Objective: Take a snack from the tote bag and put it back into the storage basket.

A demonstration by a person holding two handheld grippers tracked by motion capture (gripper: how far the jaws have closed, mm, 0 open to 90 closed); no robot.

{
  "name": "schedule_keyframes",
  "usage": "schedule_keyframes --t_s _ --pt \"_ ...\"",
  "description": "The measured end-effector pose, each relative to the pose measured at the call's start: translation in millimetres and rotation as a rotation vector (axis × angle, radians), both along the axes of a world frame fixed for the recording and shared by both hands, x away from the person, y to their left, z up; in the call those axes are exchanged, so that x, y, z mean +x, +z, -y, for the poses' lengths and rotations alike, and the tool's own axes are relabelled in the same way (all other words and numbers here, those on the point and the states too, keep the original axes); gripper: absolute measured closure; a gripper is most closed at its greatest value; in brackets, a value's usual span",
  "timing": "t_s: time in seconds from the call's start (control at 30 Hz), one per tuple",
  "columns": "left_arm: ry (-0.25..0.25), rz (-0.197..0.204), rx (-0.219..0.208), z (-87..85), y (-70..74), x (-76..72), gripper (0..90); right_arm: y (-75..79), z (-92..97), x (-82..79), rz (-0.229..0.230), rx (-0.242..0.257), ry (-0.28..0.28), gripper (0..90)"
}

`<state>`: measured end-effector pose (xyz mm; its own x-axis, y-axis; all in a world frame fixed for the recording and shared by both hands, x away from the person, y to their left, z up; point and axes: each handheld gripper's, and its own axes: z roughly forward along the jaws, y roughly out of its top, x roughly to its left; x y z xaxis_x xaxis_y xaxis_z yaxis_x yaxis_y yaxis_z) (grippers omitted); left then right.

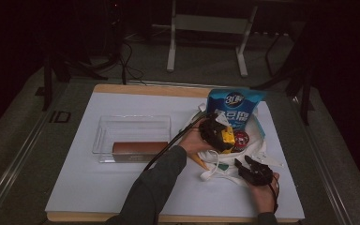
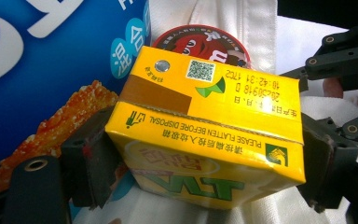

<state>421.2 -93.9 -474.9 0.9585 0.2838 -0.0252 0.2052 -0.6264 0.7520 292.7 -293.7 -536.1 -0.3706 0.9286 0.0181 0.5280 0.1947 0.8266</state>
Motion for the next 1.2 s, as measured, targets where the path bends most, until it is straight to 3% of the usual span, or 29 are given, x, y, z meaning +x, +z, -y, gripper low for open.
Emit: schedule_keyframes --t_s 0.23,0.47,0.9,1.2 --pt "0.010 -0.003 0.019 3.6 -3.2 -1.1 22.1 0.1 0.0 -0.1 -0.004 0.002 -0.001 51.9" --pt "0.011 0.027 0.028 4.3 -2.6 -4.2 27.9 0.1 0.0 -0.2 -0.004 0.002 -0.001 51.9" --pt "0.020 0.044 0.063 3.9 1.4 -6.5 28.5 0.0 0.2 0.1 -0.001 0.003 0.000 51.9" --pt "0.031 0.063 0.058 -1.1 10.0 -9.9 28.6 0.1 0.0 -0.2 -0.004 0.002 0.000 51.9"
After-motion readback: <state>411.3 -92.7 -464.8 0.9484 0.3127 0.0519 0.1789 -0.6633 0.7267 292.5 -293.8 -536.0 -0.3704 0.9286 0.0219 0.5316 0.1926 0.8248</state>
